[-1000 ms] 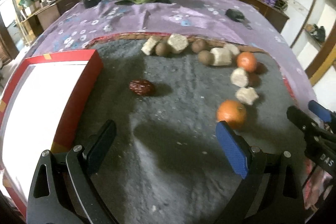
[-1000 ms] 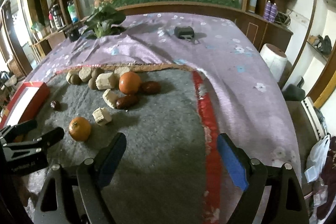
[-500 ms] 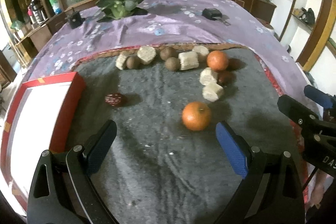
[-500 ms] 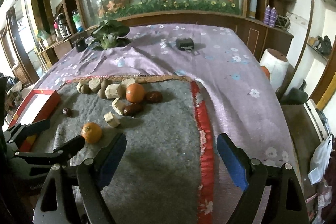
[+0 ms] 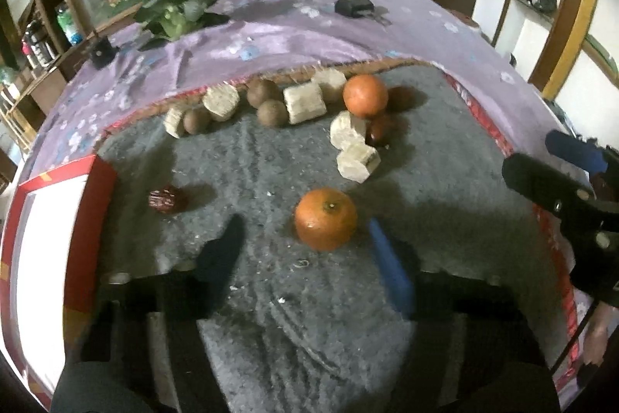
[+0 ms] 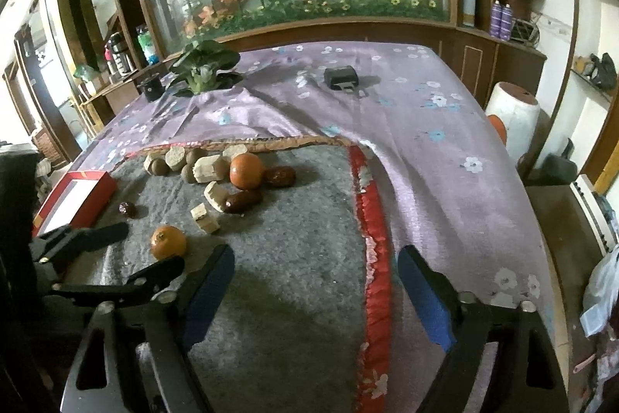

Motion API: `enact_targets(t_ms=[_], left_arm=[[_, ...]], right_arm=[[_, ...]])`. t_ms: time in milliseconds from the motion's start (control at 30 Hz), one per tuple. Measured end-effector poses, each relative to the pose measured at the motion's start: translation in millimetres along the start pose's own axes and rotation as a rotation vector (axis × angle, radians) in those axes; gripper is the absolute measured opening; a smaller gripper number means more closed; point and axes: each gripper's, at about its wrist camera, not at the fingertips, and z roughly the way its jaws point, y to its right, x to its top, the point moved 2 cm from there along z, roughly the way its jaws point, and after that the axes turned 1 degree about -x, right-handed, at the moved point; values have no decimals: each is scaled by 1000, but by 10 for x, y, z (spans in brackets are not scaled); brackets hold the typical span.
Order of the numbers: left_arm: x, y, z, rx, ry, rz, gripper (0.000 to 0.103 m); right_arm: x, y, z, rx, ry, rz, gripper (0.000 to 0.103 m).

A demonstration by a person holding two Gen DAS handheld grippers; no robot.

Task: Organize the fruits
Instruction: 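Grasp the orange with the left gripper while the right gripper grasps a beige cube, then carry the orange and beige cube into the white tray and open both grippers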

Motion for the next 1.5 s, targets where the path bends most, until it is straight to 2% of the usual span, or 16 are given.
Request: enact_targets(t_ms=[33,100,133,167,367,433,633,733,867,967,1067,1167,1233,1367,1467,1500], left_arm=[[-2,-7,31,-12,-12,-4,46],[-1,-30,61,-51,-20,-26,43],[0,-34,45,-58,-14,-30,31],[3,-32,21,-75,-9,-33,31],[-61,-210,-96,-6,-11,-57,31],[-91,-312,-164,14,-2,-69,31],[-179,-613,-431,53,35,-111,31],[-203,-694,-517,68,50,-119,31],[-216,-770,-564,77,62,-134,31],[-220,-787,-565,76,62,-137,31],[-224,-818,-583,67,61,-145,31],[-243,-841,-591,66,56,-152,31],[-256,-844,-592,66,52,-156,31],[-267,-864,-586,67,46,-167,31],[-271,-874,-590,68,46,-169,31],[-272,-881,-589,69,47,-170,31]], right_arm=[[-1,-2,8,7,-3,0,74],[1,-18,23,30,-10,-2,74],[0,-31,25,36,-10,-7,74],[-1,-52,26,38,-9,-15,73],[50,-284,103,136,-12,-70,68],[91,-362,202,113,-22,-95,68],[262,-487,532,-32,-43,-146,68],[266,-589,655,27,-79,-153,68],[163,-834,598,129,-103,-211,68],[97,-866,522,135,-94,-217,68],[71,-827,506,209,-107,-169,68],[31,-886,562,216,-112,-187,67],[25,-940,613,224,-115,-204,58],[69,-1011,723,216,-119,-243,53],[81,-1004,794,205,-120,-265,36],[82,-1002,789,206,-119,-273,26]])
